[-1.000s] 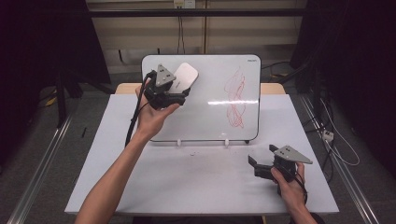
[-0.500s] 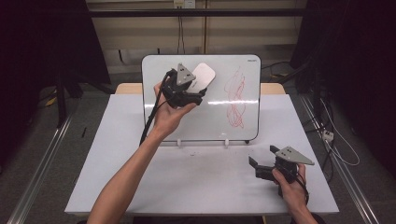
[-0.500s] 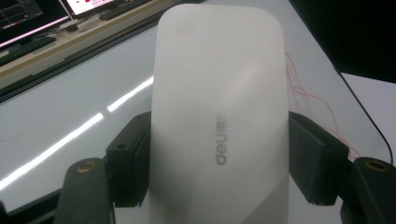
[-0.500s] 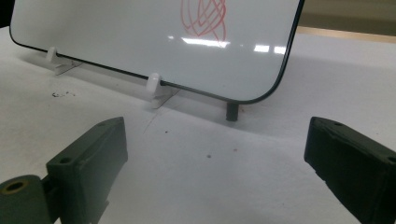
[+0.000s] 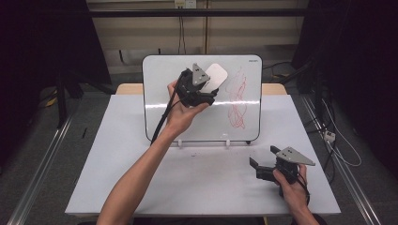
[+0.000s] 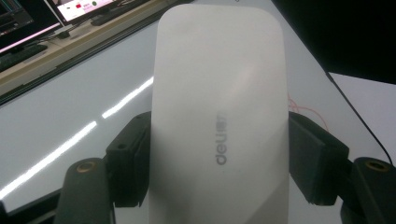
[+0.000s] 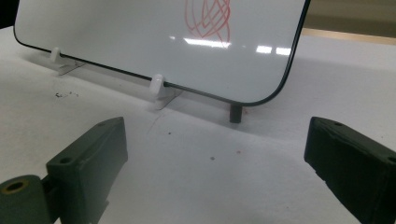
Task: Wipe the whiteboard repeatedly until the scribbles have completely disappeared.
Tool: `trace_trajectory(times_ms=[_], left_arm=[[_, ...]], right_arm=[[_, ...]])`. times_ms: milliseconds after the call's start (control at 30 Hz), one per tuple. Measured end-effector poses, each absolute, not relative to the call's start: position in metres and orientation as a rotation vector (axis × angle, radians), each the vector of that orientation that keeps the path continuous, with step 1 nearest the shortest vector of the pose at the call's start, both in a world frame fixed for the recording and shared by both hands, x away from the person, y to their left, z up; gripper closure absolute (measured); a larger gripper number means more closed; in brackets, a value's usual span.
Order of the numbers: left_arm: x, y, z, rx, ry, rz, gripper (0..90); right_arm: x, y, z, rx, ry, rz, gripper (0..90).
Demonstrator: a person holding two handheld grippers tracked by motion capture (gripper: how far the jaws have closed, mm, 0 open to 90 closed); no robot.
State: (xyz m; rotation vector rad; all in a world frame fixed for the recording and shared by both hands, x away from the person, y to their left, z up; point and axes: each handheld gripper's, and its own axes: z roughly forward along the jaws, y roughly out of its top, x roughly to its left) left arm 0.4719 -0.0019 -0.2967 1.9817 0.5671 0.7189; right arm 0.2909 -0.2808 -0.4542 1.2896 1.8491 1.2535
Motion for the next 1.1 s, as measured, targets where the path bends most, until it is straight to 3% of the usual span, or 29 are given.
trace_trajectory(times_ms=[1100], left_arm=[[0.494,-0.053,-0.309,1.945,0.455,0.897,31.0]], right_arm=[[0.291,-0.282,-0.455,1.292,1.860,1.263,6.0]])
